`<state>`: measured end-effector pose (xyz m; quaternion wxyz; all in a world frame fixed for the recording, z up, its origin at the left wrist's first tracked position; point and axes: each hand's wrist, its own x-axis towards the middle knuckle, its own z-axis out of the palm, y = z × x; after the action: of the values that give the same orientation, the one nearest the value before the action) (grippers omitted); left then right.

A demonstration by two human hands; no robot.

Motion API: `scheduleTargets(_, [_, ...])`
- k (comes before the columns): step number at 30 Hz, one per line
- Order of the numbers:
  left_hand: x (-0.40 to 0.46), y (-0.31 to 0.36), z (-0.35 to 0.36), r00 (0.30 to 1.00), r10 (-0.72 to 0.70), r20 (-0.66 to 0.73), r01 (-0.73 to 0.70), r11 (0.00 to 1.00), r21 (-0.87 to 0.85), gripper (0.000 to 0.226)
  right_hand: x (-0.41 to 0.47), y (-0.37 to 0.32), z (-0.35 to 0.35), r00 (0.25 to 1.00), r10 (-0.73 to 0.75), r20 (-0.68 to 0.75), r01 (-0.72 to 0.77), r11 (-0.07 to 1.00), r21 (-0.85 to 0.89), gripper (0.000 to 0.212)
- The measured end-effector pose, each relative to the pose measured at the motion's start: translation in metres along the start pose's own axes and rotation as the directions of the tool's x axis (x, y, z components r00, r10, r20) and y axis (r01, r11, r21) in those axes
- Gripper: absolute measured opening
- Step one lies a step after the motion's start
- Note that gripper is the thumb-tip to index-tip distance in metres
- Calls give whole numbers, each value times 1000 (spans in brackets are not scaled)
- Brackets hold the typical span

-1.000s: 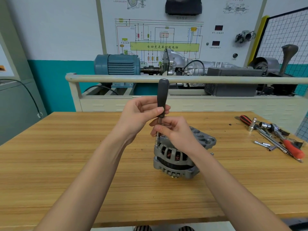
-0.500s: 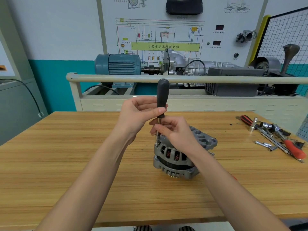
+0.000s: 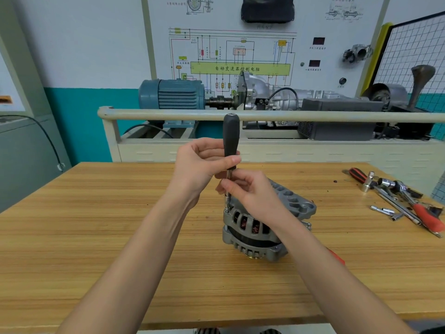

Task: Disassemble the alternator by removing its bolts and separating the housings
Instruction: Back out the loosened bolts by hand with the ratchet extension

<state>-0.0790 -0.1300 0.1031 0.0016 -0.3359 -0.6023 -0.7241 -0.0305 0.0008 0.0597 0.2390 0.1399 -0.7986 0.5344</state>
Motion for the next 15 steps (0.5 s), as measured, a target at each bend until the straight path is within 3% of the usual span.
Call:
scheduleTargets(4, [1, -2, 4, 998, 33, -46, -31, 998, 46, 40, -1, 0, 0, 996, -33, -79, 32, 999, -17, 18])
scheduleTargets(10, [0, 2, -3, 986, -2, 165, 8, 999, -35, 29, 0, 1, 1, 998, -1, -66, -3, 998, -63, 24])
scheduleTargets(15, [2, 4, 0, 1000, 12, 12, -12, 1000, -15, 33, 0, 2, 3, 999, -8, -51, 6, 999, -44, 12])
